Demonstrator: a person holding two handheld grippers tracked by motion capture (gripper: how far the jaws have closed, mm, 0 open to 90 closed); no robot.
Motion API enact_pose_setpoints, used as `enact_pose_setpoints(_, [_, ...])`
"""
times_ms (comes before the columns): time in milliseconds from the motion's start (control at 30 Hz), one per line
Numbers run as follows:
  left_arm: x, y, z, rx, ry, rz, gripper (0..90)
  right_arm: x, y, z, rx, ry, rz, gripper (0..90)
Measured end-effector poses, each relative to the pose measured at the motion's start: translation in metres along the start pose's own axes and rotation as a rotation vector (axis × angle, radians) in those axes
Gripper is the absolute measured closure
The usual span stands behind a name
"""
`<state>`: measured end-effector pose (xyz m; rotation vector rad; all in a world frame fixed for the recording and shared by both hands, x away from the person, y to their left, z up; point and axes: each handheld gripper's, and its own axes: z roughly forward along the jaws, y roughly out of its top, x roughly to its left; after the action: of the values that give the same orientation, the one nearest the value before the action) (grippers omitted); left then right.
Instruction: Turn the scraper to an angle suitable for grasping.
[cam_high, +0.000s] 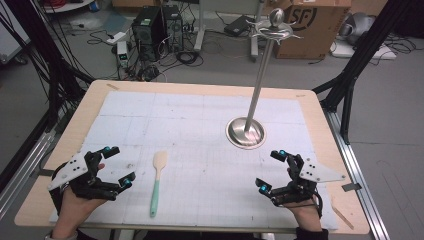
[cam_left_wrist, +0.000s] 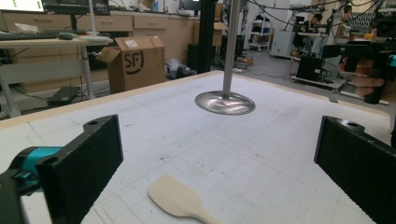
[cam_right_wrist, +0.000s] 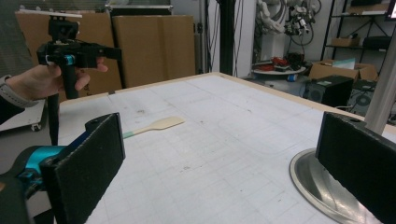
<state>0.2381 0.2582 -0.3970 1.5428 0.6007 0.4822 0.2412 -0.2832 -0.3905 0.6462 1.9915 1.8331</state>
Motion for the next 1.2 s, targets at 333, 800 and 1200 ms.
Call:
enact_pose_setpoints(333, [-0.001, 0.0, 0.001, -0.01, -0.008, -0.004, 1.7, 0.0, -0.001, 0.0, 0.008, 0.0, 0.003, 0.2])
enact_pose_setpoints(800, [-0.006, -0.004, 0.008, 0.046, 0.033, 0.015, 52.8, 0.001, -0.002, 0.0, 0.01, 0.004, 0.006, 0.2])
enact_pose_setpoints(1200, [-0.01, -0.014, 0.019, 0.226, 0.048, 0.004, 89.4, 0.002, -0.003, 0.0, 0.018, 0.006, 0.007, 0.2])
